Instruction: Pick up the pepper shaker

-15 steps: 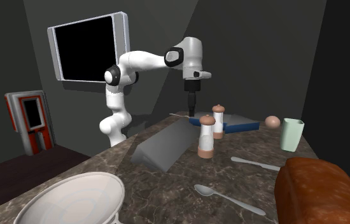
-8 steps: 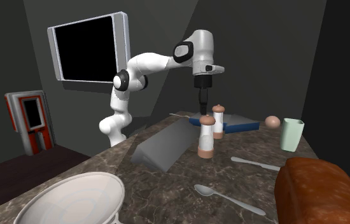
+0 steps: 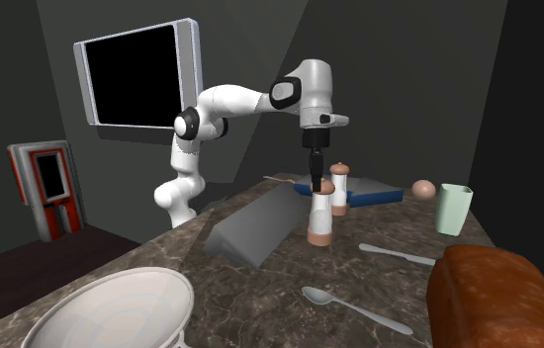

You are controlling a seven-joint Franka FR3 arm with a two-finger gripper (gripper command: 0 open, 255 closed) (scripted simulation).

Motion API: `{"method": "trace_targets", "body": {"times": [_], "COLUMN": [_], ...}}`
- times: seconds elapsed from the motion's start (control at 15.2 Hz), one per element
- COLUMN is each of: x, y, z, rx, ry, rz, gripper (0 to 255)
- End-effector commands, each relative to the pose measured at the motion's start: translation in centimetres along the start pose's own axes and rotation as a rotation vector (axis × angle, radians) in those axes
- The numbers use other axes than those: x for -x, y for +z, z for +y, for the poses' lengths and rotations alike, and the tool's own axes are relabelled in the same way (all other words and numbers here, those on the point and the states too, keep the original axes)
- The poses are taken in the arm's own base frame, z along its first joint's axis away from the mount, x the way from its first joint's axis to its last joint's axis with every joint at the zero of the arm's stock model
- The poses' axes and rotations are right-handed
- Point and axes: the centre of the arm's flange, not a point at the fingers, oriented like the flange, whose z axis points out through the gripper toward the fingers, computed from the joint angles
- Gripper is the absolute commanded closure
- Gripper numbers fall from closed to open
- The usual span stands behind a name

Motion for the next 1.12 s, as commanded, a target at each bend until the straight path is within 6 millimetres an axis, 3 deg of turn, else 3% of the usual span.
{"method": "trace_targets", "body": {"times": [0.0, 0.53, 1.06], "x": [0.0, 0.0, -0.1], "y": [0.1, 0.1, -4.0], "z": [-0.1, 0.0, 0.7], "rx": [0.000, 0.000, 0.000], "ry": [0.000, 0.000, 0.000], "rz": [0.000, 0.000, 0.000], "gripper": [255, 255, 255]}}
